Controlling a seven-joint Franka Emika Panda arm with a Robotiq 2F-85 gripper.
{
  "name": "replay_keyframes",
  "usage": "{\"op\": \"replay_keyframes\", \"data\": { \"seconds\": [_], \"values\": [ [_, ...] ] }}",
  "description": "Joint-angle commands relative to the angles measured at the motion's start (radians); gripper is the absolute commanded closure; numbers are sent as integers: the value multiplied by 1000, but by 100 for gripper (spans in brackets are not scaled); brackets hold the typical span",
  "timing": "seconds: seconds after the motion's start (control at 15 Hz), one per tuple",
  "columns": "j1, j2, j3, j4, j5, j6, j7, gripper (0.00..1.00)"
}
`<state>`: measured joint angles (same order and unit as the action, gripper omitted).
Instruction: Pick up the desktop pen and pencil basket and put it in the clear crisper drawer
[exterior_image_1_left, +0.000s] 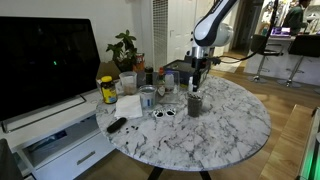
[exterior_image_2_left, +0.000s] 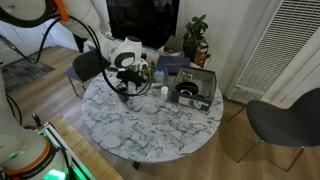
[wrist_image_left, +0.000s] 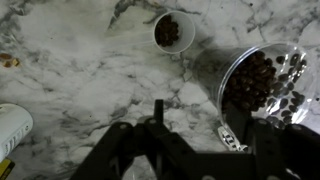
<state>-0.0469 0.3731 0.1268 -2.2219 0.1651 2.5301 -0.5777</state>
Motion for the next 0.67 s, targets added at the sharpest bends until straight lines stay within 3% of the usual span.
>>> {"op": "replay_keyframes", "data": {
  "seconds": [0.0, 0.33, 0.47, 0.6],
  "values": [
    [-32, 36, 33, 15, 12, 7, -24, 63],
    [-39, 63, 53, 19, 9, 2, -25, 80],
    [-42, 71, 60, 19, 8, 3, -25, 81],
    [-44, 72, 64, 16, 7, 4, -26, 97]
  ]
}}
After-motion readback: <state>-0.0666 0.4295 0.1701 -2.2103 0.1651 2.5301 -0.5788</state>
